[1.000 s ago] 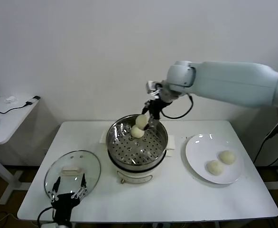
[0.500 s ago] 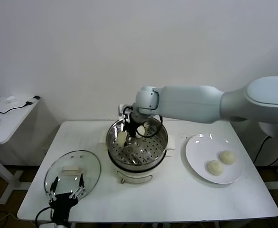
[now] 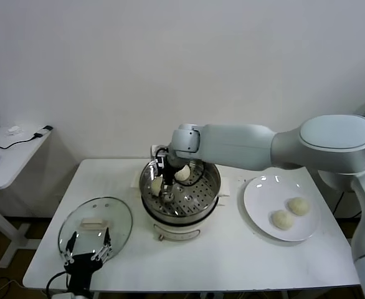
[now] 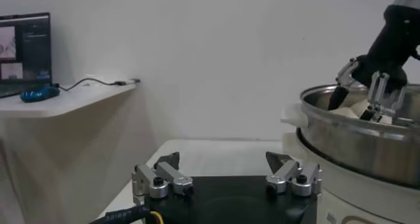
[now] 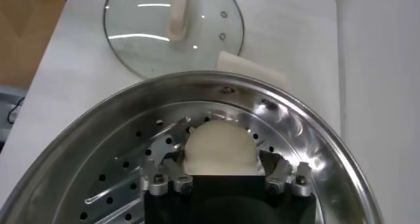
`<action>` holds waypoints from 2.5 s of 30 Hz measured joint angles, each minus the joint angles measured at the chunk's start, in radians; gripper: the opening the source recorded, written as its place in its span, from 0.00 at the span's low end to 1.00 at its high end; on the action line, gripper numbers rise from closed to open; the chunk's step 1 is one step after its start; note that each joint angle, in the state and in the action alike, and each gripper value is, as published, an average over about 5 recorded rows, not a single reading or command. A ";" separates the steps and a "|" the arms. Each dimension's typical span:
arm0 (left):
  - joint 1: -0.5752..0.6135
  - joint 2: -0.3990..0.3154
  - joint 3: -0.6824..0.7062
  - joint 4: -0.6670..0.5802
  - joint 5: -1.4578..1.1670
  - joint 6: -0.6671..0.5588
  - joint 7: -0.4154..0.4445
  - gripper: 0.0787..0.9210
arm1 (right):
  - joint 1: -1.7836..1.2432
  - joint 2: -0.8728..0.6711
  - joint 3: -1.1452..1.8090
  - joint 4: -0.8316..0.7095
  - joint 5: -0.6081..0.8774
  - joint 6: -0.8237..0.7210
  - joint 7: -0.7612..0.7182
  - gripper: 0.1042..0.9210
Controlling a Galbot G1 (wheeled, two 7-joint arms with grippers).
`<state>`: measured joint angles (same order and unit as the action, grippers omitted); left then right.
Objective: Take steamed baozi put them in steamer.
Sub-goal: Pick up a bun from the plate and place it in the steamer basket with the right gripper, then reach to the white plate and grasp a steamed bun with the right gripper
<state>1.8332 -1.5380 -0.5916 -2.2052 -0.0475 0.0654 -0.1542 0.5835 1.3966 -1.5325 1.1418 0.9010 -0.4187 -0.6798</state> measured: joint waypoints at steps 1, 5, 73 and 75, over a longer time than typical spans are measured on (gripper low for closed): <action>0.001 0.000 -0.001 -0.001 0.000 0.000 0.000 0.88 | 0.004 -0.004 0.000 0.002 -0.003 0.007 -0.008 0.88; 0.002 0.000 -0.002 -0.006 0.001 0.000 0.000 0.88 | 0.041 -0.034 -0.002 0.018 -0.020 0.043 -0.057 0.88; -0.010 -0.018 -0.012 0.028 0.030 0.000 0.009 0.88 | -0.366 -0.717 0.244 -0.050 -0.696 0.252 -0.329 0.82; -0.009 -0.018 -0.012 0.026 0.030 0.000 0.008 0.88 | -0.367 -0.718 0.246 -0.049 -0.700 0.252 -0.331 0.79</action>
<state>1.8238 -1.5565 -0.6035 -2.1790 -0.0172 0.0654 -0.1457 0.2164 0.6787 -1.2866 1.0927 0.2006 -0.1665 -1.0104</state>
